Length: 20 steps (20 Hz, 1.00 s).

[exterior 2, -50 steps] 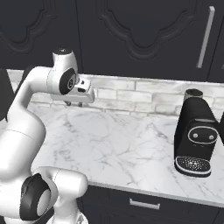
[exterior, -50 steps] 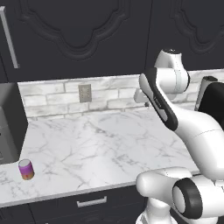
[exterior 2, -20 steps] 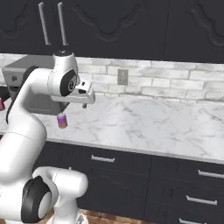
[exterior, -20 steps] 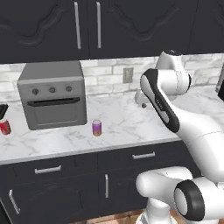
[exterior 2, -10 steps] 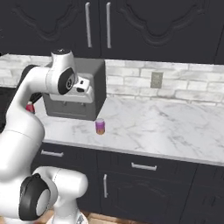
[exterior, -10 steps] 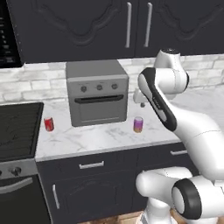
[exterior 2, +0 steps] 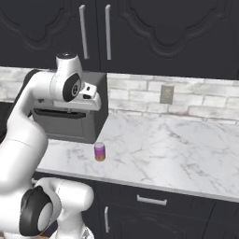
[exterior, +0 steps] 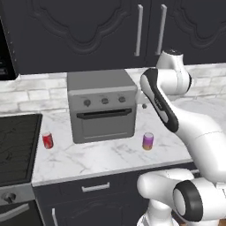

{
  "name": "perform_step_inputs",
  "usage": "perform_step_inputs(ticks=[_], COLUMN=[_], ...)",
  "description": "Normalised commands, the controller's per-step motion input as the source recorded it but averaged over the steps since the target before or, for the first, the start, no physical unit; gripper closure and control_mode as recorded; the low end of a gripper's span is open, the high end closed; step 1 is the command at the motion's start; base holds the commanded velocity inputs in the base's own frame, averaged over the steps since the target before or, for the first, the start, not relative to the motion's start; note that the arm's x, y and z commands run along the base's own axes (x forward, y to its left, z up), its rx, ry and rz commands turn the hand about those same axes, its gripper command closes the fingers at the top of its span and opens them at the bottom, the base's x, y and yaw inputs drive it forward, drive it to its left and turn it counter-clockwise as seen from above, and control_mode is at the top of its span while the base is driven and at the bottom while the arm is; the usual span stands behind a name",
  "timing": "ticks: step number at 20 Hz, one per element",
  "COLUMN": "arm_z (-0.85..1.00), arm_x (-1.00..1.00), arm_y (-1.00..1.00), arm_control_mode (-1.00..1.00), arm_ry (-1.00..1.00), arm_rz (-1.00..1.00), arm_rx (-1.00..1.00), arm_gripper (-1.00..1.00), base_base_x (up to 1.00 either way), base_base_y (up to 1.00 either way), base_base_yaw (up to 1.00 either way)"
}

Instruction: Four empty soda cans are scattered around the kitchen. Gather all the cans and cluster them next to the stove for recycling.

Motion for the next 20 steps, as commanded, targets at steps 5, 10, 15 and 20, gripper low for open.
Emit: perform_step_inputs(ticks=[5, 10, 15, 20], arm_z=[0.00, 0.00, 0.00, -0.19], arm_x=[0.00, 0.00, 0.00, 0.01], arm_y=[0.00, 0.00, -0.01, -0.09], arm_control_mode=[1.00, 1.00, -1.00, -1.00], arm_ry=[0.00, 0.00, 0.01, 0.11], arm_rz=[0.00, 0.00, 0.00, 0.00], arm_rx=[0.00, 0.00, 0.00, 0.00], arm_gripper=[-1.00, -1.00, -1.00, -1.00], base_base_x=[0.29, 0.05, 0.01, 0.00], base_base_y=[-0.04, 0.00, 0.00, 0.00], base_base_yaw=[0.00, 0.00, 0.00, 0.00])
